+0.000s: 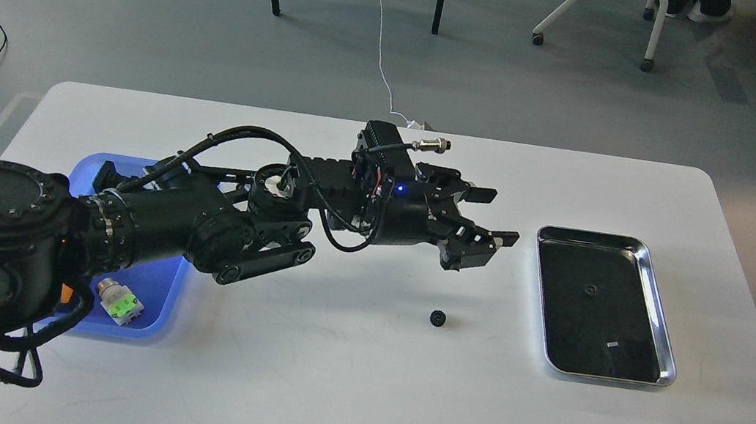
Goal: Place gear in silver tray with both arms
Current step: 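Withdraw the left arm away from the table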
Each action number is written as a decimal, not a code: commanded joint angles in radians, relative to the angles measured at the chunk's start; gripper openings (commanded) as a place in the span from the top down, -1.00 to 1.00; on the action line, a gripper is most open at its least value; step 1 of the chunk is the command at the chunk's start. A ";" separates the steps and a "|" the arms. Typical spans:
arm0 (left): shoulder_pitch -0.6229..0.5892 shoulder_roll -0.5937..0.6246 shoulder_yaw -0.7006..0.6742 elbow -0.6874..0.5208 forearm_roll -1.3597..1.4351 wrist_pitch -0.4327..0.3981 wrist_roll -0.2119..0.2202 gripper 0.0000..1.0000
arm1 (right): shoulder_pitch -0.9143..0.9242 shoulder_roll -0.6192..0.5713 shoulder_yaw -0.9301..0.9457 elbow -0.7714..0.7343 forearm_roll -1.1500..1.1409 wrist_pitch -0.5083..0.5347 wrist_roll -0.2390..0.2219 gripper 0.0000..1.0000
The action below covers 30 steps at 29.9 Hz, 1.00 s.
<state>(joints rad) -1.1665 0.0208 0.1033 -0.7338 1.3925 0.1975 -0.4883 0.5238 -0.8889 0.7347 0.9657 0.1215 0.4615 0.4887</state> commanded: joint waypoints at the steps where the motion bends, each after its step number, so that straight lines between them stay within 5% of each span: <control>1: -0.027 0.048 -0.004 0.027 -0.265 -0.053 0.000 -0.90 | 0.064 -0.001 -0.005 -0.001 -0.097 -0.001 0.000 -0.99; 7: -0.058 0.192 -0.114 0.082 -0.798 -0.354 0.000 -0.93 | 0.194 0.047 -0.064 -0.007 -0.255 -0.004 0.000 -0.99; 15: 0.048 0.344 -0.374 0.217 -1.188 -0.686 0.000 -0.96 | 0.652 0.129 -0.666 -0.050 -0.263 -0.066 0.000 -0.99; 20: 0.111 0.378 -0.559 0.258 -1.296 -0.686 0.004 -0.96 | 0.875 0.218 -0.923 -0.051 -0.403 -0.055 0.000 -0.99; 26: 0.146 0.396 -0.669 0.261 -1.399 -0.686 0.157 -0.97 | 1.067 0.499 -1.213 -0.058 -0.548 -0.056 0.000 -0.99; 30: 0.153 0.421 -0.669 0.261 -1.402 -0.686 0.163 -0.97 | 1.154 0.704 -1.389 -0.088 -0.611 -0.056 0.000 -0.99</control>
<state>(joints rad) -1.0183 0.4219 -0.5643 -0.4728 -0.0057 -0.4887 -0.3326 1.6208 -0.3153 -0.5409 0.8926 -0.4348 0.4053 0.4888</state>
